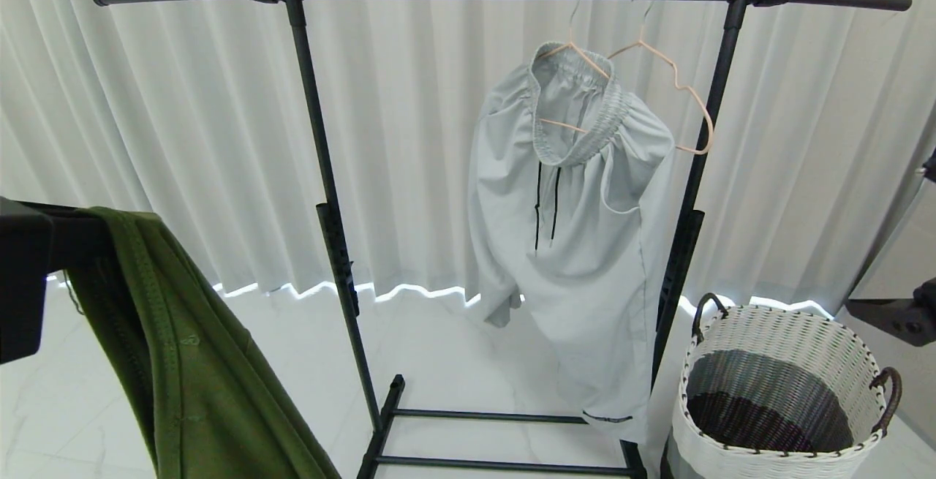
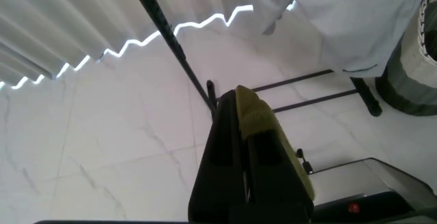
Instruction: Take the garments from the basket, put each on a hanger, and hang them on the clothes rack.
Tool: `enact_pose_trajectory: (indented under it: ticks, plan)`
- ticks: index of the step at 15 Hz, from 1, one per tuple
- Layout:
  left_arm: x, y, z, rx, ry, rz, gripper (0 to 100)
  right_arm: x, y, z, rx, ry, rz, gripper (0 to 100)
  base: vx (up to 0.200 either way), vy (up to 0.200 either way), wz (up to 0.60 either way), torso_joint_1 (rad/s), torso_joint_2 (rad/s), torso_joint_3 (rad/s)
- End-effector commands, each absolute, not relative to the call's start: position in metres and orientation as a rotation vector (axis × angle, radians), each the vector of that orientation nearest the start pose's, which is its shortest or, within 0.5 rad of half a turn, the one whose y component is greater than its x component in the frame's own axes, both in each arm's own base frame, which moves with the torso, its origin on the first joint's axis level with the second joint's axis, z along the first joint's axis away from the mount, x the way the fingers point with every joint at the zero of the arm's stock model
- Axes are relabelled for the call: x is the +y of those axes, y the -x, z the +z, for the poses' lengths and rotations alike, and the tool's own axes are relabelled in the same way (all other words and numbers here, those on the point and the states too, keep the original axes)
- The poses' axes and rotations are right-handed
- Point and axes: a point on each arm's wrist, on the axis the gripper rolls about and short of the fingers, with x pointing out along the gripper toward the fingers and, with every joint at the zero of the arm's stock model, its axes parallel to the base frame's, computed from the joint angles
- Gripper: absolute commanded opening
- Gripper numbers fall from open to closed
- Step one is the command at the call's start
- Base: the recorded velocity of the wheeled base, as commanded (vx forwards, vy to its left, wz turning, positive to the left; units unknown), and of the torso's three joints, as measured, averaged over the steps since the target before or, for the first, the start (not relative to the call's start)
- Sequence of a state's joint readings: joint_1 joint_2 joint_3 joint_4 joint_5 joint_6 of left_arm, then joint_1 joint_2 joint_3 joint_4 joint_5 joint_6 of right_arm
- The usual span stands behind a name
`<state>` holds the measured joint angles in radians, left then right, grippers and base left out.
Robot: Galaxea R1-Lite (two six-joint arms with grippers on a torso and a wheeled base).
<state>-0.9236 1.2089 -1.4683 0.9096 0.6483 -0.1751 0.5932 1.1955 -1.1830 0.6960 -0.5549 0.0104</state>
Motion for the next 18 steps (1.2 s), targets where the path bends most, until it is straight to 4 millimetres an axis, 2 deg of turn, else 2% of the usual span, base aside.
enact_pose_trajectory:
  ticks: [1,6,18]
  plan:
    - [-0.088,-0.083,0.339,0.478,-0.289,-0.223,0,0.066,-0.125,0.287,0.601,0.370,0.012,100,0.000,0.000,0.00,0.000,0.00,0.000]
    - [-0.088,-0.083,0.339,0.477,-0.290,-0.224,0,0.067,-0.127,0.289,0.578,0.352,0.015,100,0.000,0.000,0.00,0.049,-0.22,-0.173]
    - [-0.085,-0.081,0.336,0.479,-0.304,-0.211,0,0.073,-0.135,0.295,0.509,0.297,0.051,100,0.000,0.000,0.00,0.151,-0.46,-0.311]
